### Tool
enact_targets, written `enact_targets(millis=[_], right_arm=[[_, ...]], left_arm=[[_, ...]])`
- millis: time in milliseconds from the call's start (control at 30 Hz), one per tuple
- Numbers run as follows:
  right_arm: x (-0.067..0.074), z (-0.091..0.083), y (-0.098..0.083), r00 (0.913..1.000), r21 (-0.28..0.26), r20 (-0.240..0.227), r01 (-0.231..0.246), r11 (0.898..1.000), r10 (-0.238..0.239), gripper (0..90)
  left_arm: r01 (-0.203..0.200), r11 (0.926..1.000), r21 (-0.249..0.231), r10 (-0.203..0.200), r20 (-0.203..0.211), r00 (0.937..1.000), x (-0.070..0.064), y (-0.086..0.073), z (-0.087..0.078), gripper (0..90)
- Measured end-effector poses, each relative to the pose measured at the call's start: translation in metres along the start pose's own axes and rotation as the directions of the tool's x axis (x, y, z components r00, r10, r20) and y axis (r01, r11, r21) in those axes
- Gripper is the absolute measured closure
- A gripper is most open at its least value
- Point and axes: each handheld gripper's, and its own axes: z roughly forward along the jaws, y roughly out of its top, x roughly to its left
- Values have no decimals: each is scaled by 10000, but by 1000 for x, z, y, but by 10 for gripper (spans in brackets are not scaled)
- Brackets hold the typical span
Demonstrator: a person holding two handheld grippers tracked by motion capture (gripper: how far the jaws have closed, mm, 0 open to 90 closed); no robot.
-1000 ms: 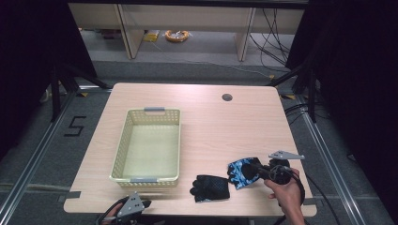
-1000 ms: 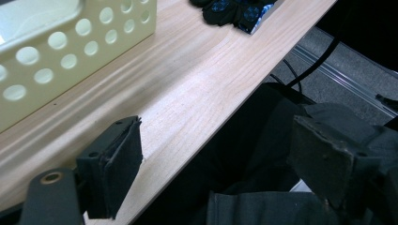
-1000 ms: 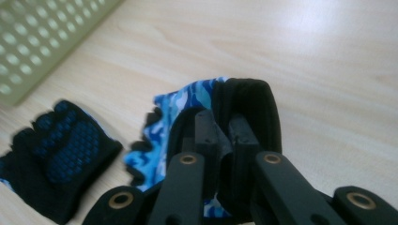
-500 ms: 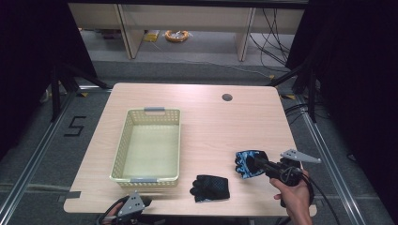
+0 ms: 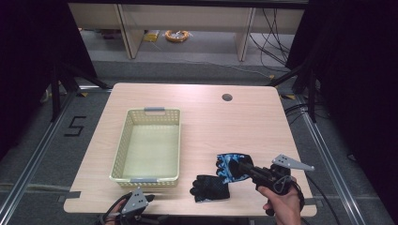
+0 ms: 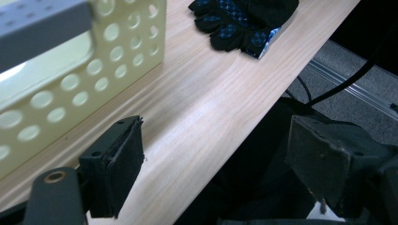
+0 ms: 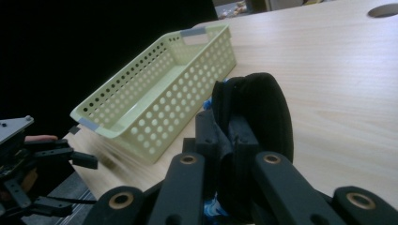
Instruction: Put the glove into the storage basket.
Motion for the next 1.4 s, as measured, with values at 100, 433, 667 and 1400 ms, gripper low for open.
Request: enact_targets(millis=[100, 433, 667, 1400], right_arm=[[6, 7, -6, 9997, 34, -240, -49, 10000, 50, 858], [25, 24, -19, 9947, 380, -924, -409, 9984, 443, 858], [32, 40, -30, 9922, 715, -1070, -572, 9958, 647, 858], [20, 55, -66, 9813, 1402, -185, -1870, 9723, 1915, 798]], left_arm=[[-39, 9999, -101, 39, -27, 10000, -3, 5, 5, 183], [-450, 9990, 24, 450, 55, 9990, -12, 18, 20, 183], [-809, 9967, 94, 806, 230, 9965, -14, 26, 29, 200], [-904, 9957, 175, 897, 362, 9953, -24, 30, 49, 282]])
